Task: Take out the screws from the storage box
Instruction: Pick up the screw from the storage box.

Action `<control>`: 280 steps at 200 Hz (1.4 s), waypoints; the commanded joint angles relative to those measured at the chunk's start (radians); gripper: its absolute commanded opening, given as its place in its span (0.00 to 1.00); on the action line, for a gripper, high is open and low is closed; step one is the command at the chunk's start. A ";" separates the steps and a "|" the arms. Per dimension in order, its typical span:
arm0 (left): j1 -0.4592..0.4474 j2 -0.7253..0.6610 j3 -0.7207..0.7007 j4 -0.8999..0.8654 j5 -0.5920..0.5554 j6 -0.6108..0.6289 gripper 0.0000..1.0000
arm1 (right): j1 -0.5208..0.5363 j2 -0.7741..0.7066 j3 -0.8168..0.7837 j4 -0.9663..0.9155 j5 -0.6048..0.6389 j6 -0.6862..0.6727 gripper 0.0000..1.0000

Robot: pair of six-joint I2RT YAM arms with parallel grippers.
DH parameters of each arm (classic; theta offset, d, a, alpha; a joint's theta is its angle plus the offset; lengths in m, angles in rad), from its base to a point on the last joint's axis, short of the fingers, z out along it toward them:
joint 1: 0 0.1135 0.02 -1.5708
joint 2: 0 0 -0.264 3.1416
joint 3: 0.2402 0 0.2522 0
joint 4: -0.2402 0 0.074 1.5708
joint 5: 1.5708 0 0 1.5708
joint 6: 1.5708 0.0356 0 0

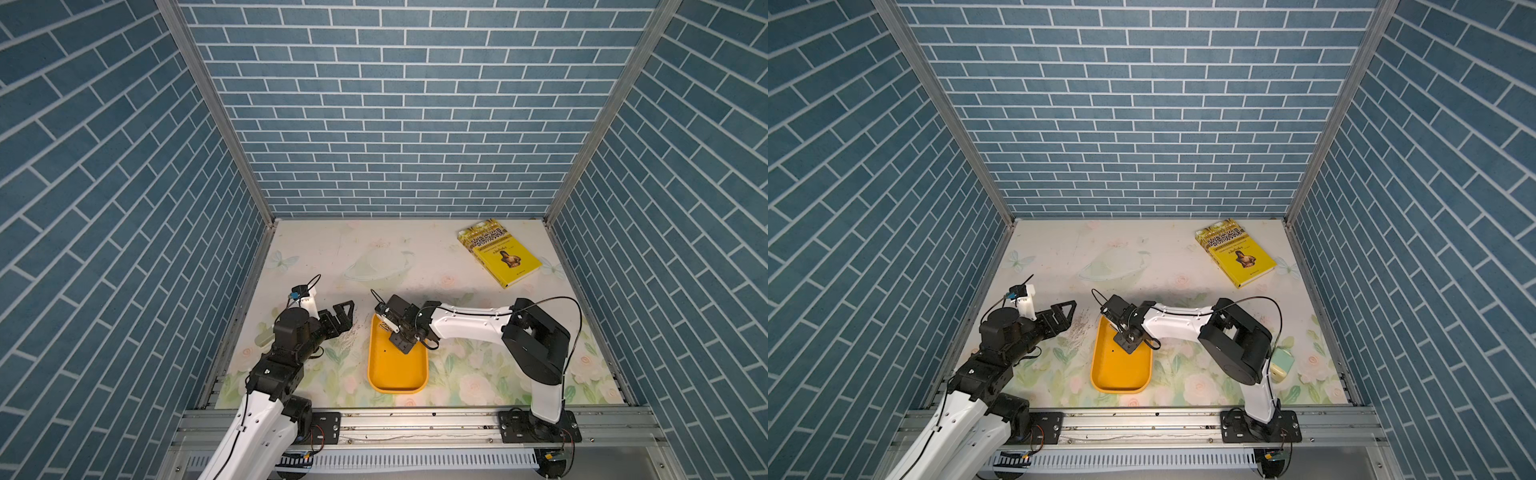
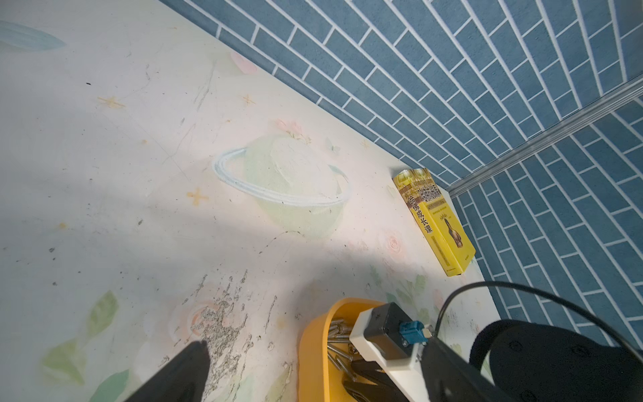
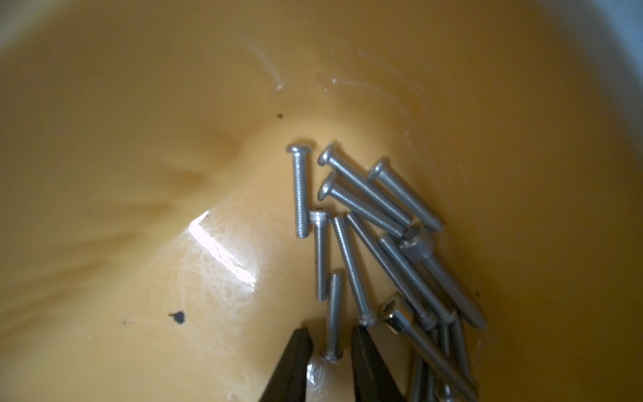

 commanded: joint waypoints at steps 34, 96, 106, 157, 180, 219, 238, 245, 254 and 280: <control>0.008 -0.010 0.010 -0.012 0.000 0.007 1.00 | 0.000 0.093 -0.006 -0.066 -0.021 0.016 0.08; 0.008 -0.013 0.011 -0.008 0.004 0.012 1.00 | 0.000 -0.009 0.008 -0.034 -0.023 -0.004 0.02; 0.008 -0.016 0.011 -0.012 -0.002 0.017 1.00 | 0.000 -0.040 0.010 -0.025 -0.016 -0.005 0.01; 0.006 -0.052 0.005 -0.002 0.019 0.035 1.00 | -0.001 -0.216 -0.015 0.025 0.012 -0.006 0.00; 0.007 -0.049 0.004 0.004 0.030 0.036 1.00 | -0.002 -0.274 -0.041 0.040 0.045 -0.001 0.00; 0.007 -0.030 0.002 0.015 0.059 0.039 1.00 | -0.004 -0.394 -0.106 0.078 0.087 0.017 0.00; 0.005 -0.030 0.000 0.023 0.078 0.039 1.00 | -0.006 -0.450 -0.142 0.083 0.117 0.030 0.00; 0.004 -0.033 -0.002 0.027 0.086 0.039 1.00 | -0.007 -0.469 -0.155 0.083 0.139 0.038 0.00; 0.001 -0.036 -0.004 0.032 0.097 0.039 1.00 | -0.010 -0.494 -0.174 0.085 0.169 0.051 0.00; -0.031 -0.022 0.001 0.017 0.106 0.039 1.00 | -0.021 -0.577 -0.269 0.108 0.255 0.094 0.00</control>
